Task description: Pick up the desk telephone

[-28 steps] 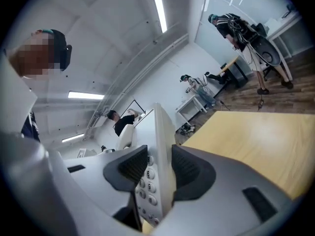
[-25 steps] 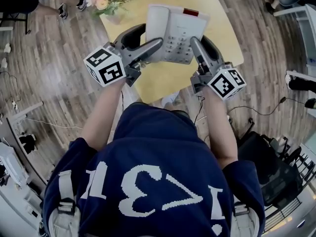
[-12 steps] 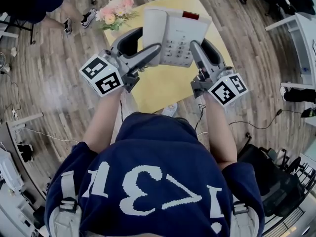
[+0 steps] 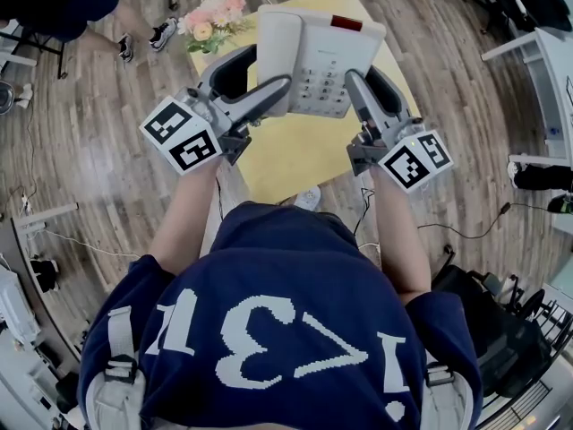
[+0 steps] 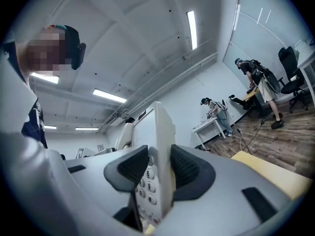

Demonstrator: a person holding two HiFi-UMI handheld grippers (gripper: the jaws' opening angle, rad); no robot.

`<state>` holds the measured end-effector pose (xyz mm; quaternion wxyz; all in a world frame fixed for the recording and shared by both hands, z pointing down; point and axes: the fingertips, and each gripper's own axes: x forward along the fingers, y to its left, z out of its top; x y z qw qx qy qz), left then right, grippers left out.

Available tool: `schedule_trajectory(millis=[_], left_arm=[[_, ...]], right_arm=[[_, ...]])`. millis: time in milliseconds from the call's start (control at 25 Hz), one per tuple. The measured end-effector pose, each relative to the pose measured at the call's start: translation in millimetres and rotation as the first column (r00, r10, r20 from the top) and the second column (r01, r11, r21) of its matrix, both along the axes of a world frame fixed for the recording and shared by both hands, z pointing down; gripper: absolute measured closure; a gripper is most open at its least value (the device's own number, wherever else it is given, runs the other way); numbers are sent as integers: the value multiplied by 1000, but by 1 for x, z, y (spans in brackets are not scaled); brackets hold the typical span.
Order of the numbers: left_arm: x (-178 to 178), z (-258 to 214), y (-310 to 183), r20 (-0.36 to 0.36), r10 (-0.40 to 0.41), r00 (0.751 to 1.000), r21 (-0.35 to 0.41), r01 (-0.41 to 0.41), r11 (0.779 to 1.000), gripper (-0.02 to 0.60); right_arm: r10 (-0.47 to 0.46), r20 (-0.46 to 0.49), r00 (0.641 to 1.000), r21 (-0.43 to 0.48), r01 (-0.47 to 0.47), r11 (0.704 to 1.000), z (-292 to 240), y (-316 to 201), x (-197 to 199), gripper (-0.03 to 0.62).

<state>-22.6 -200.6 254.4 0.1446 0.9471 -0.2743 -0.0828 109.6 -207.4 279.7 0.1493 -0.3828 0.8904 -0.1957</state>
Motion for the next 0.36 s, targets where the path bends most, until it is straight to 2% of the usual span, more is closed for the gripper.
schedule_trajectory(millis=[360], left_arm=[[1,-6,1,14,4,1000,26,-4,1000,247]], right_arm=[[-4,3,1000,12,4,1000,-4,1,0,433]])
